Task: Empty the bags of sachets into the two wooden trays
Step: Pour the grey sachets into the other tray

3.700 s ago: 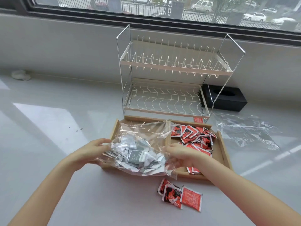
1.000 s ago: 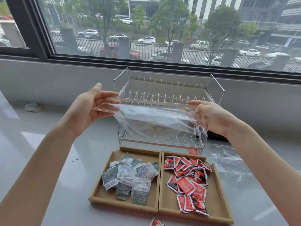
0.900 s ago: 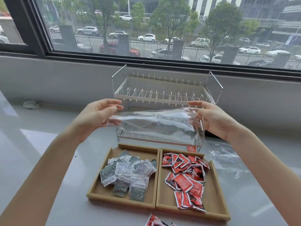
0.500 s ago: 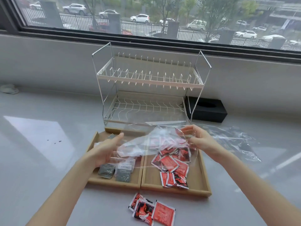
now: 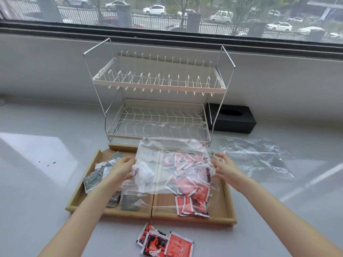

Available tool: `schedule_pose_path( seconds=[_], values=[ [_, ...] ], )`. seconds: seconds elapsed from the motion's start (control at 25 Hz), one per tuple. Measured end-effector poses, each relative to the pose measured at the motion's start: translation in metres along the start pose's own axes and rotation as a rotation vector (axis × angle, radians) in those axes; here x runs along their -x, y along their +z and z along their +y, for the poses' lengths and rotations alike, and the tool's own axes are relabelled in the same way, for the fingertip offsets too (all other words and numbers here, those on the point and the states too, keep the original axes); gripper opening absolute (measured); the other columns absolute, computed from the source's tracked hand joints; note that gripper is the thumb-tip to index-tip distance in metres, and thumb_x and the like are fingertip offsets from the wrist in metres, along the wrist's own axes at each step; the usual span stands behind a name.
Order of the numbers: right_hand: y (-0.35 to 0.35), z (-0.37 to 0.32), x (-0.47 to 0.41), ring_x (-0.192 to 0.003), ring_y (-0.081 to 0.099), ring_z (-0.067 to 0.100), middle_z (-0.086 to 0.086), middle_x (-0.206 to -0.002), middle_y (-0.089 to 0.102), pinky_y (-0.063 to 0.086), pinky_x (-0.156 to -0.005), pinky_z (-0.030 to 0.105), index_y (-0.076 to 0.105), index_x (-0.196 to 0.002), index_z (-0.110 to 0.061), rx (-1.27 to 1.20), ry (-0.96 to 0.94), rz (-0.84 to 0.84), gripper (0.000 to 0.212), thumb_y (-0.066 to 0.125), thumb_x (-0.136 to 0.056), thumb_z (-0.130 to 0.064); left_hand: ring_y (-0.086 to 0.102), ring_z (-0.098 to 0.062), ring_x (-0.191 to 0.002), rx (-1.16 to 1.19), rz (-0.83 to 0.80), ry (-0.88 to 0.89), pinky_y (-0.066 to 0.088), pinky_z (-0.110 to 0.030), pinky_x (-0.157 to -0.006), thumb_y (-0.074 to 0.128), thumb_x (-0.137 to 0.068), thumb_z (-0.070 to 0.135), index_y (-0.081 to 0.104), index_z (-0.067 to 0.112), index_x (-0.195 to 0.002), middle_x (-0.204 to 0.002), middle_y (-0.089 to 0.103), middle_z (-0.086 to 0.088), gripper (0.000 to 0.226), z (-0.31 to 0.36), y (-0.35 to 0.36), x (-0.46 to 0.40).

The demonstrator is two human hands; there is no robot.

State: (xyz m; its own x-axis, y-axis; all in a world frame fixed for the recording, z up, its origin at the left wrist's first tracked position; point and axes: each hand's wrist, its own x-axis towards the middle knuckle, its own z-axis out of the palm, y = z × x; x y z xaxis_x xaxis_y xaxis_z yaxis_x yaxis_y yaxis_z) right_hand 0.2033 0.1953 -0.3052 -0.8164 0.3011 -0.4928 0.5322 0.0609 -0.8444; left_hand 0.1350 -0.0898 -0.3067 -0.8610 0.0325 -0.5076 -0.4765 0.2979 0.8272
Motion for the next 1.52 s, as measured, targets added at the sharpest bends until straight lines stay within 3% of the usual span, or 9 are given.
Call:
schedule_pose_path(
  seconds=[0.16, 0.28, 0.48, 0.64, 0.76, 0.96, 1.2, 1.32, 1.52],
  values=[
    [-0.002, -0.007, -0.021, -0.088, 0.056, 0.025, 0.019, -0.112, 0.058, 0.045, -0.065, 0.024, 0.033, -0.134, -0.012, -0.044, 0.021, 0.052, 0.045, 0.048, -0.091, -0.011, 0.052, -0.013, -0.076, -0.090, 0.048, 0.022, 0.047, -0.022, -0.058, 0.045, -0.093, 0.024, 0.044, 0.004, -0.125, -0.111, 0.047, -0.006, 0.038, 0.013, 0.011, -0.014],
    [0.001, -0.009, -0.027, -0.074, 0.056, 0.019, 0.015, -0.099, 0.060, 0.045, -0.060, 0.024, 0.039, -0.130, -0.007, -0.001, -0.016, 0.058, 0.043, 0.051, -0.089, -0.005, 0.057, -0.023, -0.090, -0.164, 0.114, 0.054, 0.043, -0.028, -0.067, 0.046, -0.092, 0.030, 0.043, 0.005, -0.122, -0.109, 0.051, -0.009, 0.039, 0.019, 0.016, -0.027],
    [-0.004, -0.016, -0.025, -0.071, 0.058, 0.014, 0.010, -0.099, 0.060, 0.048, -0.054, 0.015, 0.045, -0.127, -0.010, -0.082, -0.109, 0.059, 0.047, 0.055, -0.084, 0.004, 0.047, -0.017, -0.063, -0.069, 0.164, 0.200, 0.039, -0.026, -0.059, 0.045, -0.091, 0.016, 0.055, 0.011, -0.072, -0.067, 0.052, -0.004, 0.022, 0.021, 0.011, -0.031],
    [-0.009, -0.030, -0.008, -0.072, 0.059, 0.010, 0.002, -0.086, 0.060, 0.049, -0.053, 0.011, 0.048, -0.121, -0.018, -0.185, -0.220, 0.070, 0.045, 0.053, -0.084, 0.007, 0.058, -0.011, -0.075, 0.090, 0.103, 0.320, 0.048, -0.017, -0.066, 0.049, -0.091, 0.015, 0.060, 0.012, -0.098, -0.078, 0.061, 0.001, 0.013, 0.030, 0.000, -0.017],
    [-0.014, -0.039, 0.009, -0.077, 0.057, 0.009, 0.001, -0.083, 0.058, 0.046, -0.068, 0.016, 0.047, -0.125, -0.023, -0.135, -0.341, 0.051, 0.048, 0.051, -0.086, 0.005, 0.061, -0.011, -0.075, 0.204, 0.091, 0.421, 0.052, -0.014, -0.065, 0.052, -0.089, 0.013, 0.056, 0.011, -0.107, -0.080, 0.064, -0.001, 0.018, 0.038, -0.009, -0.003],
    [-0.030, -0.051, 0.029, -0.073, 0.063, -0.005, -0.005, -0.084, 0.064, 0.047, -0.083, 0.021, 0.057, -0.117, -0.016, 0.033, -0.512, 0.122, 0.028, 0.053, -0.090, -0.011, 0.061, -0.010, -0.082, 0.051, 0.055, 0.596, 0.049, -0.022, -0.076, 0.054, -0.087, 0.008, 0.043, 0.025, -0.122, -0.087, 0.066, 0.003, 0.040, 0.051, -0.024, 0.021],
    [-0.053, -0.060, 0.048, -0.084, 0.060, 0.009, 0.001, -0.097, 0.058, 0.046, -0.076, 0.011, 0.064, -0.092, -0.020, 0.176, -0.716, 0.305, 0.014, 0.054, -0.089, -0.011, 0.059, -0.009, -0.082, -0.093, 0.137, 0.747, 0.050, -0.014, -0.070, 0.058, -0.085, 0.011, 0.057, 0.032, -0.083, -0.085, 0.064, 0.007, 0.021, 0.063, -0.017, 0.049],
    [-0.066, -0.063, 0.060, -0.091, 0.052, -0.001, 0.000, -0.106, 0.050, 0.039, -0.068, -0.005, 0.064, -0.090, -0.020, 0.198, -0.791, 0.409, 0.015, 0.053, -0.089, -0.010, 0.055, 0.001, -0.086, -0.132, 0.204, 0.808, 0.042, -0.013, -0.074, 0.059, -0.085, 0.015, 0.056, 0.035, -0.078, -0.093, 0.058, 0.008, 0.021, 0.070, -0.004, 0.063],
    [-0.104, -0.063, 0.073, -0.070, 0.060, -0.010, -0.013, -0.077, 0.064, 0.044, -0.065, 0.006, 0.057, -0.075, -0.032, 0.109, -0.857, 0.455, 0.026, 0.051, -0.089, -0.011, 0.063, 0.007, -0.067, -0.011, 0.085, 0.877, 0.048, -0.006, -0.064, 0.053, -0.088, 0.010, 0.053, 0.027, -0.083, -0.080, 0.065, 0.002, 0.018, 0.085, 0.037, 0.087]
  ],
)
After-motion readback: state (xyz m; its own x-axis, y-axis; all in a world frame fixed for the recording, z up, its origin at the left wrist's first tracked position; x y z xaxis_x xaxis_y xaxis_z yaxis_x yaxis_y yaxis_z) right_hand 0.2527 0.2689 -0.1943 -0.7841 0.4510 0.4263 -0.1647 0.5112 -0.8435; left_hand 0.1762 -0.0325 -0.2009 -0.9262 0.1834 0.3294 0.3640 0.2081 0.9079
